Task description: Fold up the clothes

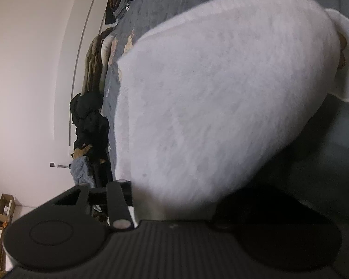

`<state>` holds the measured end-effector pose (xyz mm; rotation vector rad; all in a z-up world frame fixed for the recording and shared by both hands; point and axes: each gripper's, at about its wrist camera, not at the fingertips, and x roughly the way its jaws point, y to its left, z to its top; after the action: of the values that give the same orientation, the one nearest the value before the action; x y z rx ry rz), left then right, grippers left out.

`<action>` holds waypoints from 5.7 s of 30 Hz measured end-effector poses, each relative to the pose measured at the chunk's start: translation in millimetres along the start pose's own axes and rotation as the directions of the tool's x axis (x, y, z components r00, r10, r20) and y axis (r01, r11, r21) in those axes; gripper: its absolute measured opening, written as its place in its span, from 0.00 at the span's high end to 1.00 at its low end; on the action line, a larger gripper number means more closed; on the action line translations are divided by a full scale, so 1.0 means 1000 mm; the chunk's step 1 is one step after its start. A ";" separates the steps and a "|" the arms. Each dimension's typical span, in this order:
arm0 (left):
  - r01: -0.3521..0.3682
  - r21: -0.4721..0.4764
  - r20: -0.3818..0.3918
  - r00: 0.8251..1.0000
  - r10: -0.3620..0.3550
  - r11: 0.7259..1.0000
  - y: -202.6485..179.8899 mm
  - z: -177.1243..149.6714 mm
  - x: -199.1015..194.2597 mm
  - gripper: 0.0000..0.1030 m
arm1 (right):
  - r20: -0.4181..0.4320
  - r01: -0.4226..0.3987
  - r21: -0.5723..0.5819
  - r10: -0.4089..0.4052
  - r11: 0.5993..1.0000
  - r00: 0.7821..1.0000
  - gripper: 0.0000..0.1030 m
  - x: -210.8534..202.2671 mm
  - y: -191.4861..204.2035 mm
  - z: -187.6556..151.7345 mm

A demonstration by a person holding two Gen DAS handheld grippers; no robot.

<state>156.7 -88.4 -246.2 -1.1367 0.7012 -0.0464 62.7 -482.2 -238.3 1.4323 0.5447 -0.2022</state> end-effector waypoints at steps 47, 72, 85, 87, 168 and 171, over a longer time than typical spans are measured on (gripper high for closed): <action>0.464 0.355 -0.516 0.821 -0.244 0.812 -0.397 -0.320 0.132 0.72 | 0.603 -0.155 -0.009 0.129 0.988 0.787 0.63 -0.272 0.041 0.315; 0.749 0.433 -0.880 0.471 0.056 0.501 -0.408 -0.515 0.398 0.70 | 0.842 0.090 0.129 -0.157 0.988 0.517 0.63 -0.152 -0.104 0.302; 0.712 0.479 -0.862 0.491 0.124 0.514 -0.407 -0.512 0.436 0.42 | 0.822 0.063 0.154 -0.163 0.986 0.546 0.48 -0.150 -0.098 0.303; 0.686 0.480 -0.855 0.507 0.115 0.546 -0.391 -0.501 0.436 0.32 | 0.812 0.073 0.147 -0.163 0.986 0.561 0.43 -0.151 -0.102 0.297; 0.572 0.818 -0.576 0.814 0.073 0.064 -0.360 -0.517 -0.008 0.00 | 0.490 0.551 -0.630 -0.271 0.547 0.829 0.28 -0.371 -0.033 0.423; 0.578 0.812 -0.582 0.812 0.037 0.088 -0.360 -0.507 -0.018 0.00 | 0.439 0.486 -0.652 -0.233 0.583 0.868 0.28 -0.362 -0.013 0.435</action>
<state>-16.5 -653.6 -53.0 0.1759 0.6364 -1.0749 -152.9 -974.5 -61.3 0.4325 0.5662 -0.4671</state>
